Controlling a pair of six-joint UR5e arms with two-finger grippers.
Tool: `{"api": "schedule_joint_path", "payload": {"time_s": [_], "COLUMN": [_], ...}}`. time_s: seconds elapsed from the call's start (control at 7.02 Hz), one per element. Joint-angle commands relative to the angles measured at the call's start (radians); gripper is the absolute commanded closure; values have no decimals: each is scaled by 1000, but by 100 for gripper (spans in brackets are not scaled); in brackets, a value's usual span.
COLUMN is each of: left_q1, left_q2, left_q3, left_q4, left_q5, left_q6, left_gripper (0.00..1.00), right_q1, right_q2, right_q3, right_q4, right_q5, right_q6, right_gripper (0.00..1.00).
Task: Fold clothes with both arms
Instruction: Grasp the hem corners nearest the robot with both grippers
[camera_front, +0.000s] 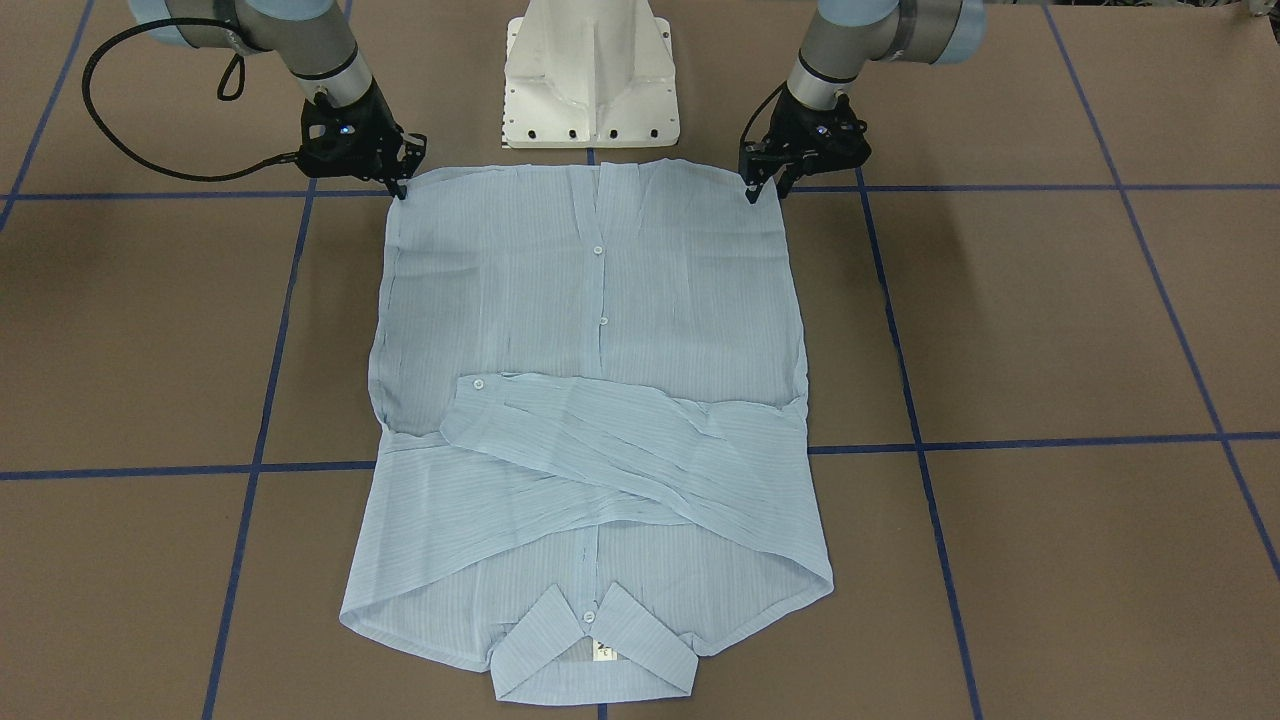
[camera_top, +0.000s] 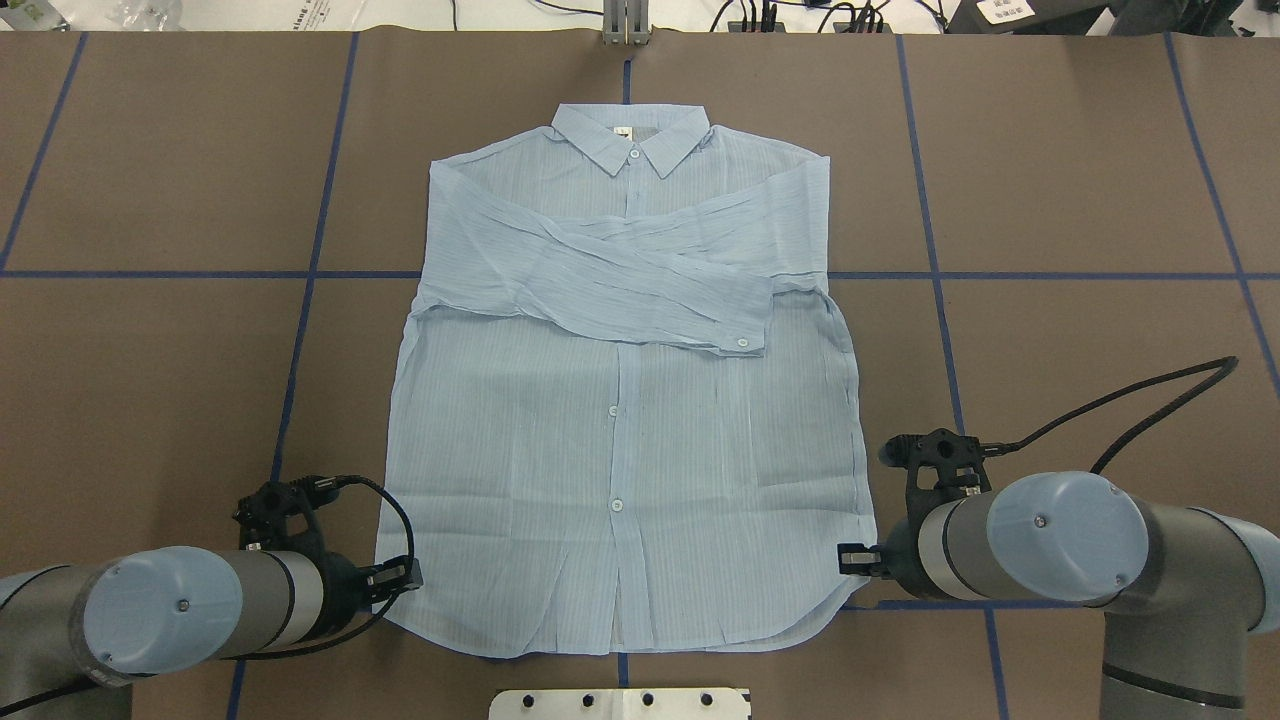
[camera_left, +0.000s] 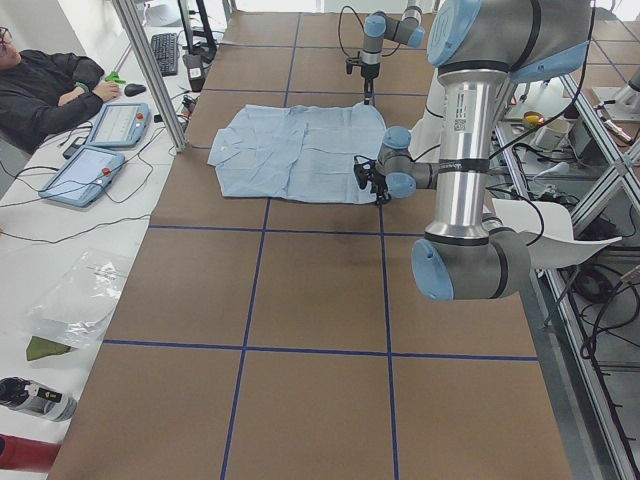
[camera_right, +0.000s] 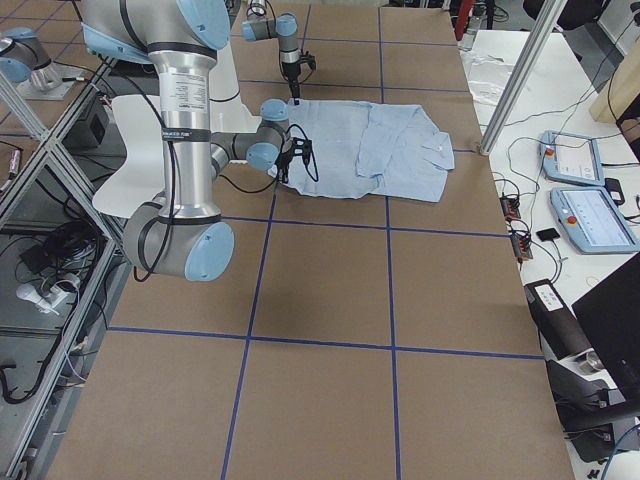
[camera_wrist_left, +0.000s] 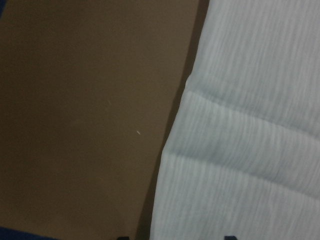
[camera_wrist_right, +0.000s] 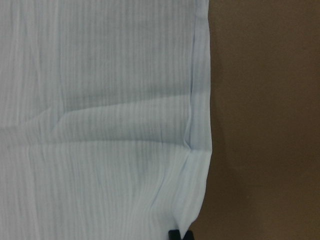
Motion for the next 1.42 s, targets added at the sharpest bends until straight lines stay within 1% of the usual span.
{"api": "schedule_joint_path", "payload": {"time_s": [0.0,0.14,0.28,0.43,0.57,0.85,1.0,1.14,1.28], "left_q1": [5,5,5,5,5,-9,-18,-39,-52], "left_q2": [0,0,0,0,2,2,2,5,5], "left_q3": [0,0,0,-1,-5,-29,-35,-35,-35], "left_q4": [1,1,1,1,1,1,1,1,1], "left_q5": [0,0,0,0,-2,-12,-12,-14,-14], "left_q6": [2,2,0,2,3,14,20,70,98], "left_gripper": [46,51,62,84,100,100,100,100,100], "right_q1": [2,2,4,4,7,27,54,80,96], "right_q2": [0,-2,-2,-2,-2,0,2,-1,-2], "right_q3": [0,-1,-2,-2,-2,-2,0,0,0], "right_q4": [0,-2,0,-2,0,0,0,0,0], "right_q5": [4,3,4,4,6,15,47,76,87], "right_q6": [0,0,0,0,0,0,0,-2,-2], "right_gripper": [100,100,100,100,100,100,100,100,100]}}
